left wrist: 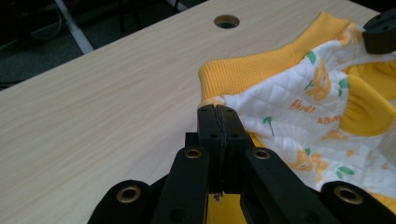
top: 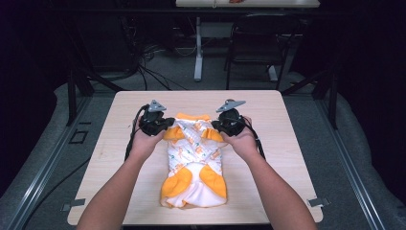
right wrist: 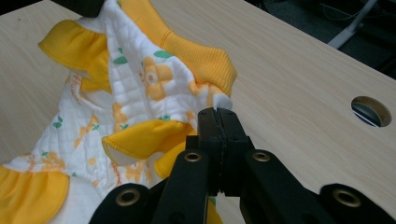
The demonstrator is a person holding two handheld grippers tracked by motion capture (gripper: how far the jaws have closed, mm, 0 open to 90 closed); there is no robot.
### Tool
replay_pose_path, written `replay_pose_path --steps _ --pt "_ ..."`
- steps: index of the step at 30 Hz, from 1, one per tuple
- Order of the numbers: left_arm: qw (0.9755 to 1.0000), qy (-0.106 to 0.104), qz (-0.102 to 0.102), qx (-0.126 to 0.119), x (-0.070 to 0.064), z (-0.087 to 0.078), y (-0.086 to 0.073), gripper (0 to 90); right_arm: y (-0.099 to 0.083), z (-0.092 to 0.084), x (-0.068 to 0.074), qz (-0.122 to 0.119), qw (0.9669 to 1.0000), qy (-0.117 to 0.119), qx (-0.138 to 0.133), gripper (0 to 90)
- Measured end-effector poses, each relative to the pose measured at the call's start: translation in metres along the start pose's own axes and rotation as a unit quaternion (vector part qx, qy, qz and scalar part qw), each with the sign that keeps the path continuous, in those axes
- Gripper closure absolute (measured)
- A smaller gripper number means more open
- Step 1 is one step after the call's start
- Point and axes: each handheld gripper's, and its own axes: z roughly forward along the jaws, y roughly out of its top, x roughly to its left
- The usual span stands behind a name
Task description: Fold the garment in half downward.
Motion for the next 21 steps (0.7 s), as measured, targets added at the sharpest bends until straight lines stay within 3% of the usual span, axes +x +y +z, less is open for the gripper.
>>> replay_pose_path --steps 13,21 --pt "0.9995 0.008 0.019 -0.024 -0.003 -0.017 0.013 90.0 0.014 -0.017 0.000 -0.019 0.9995 -0.011 -0.023 89.7" --pt "0.9991 0.005 0.026 -0.033 -0.006 -0.022 0.014 90.0 0.015 -0.022 0.001 -0.033 0.9990 -0.020 -0.021 89.8"
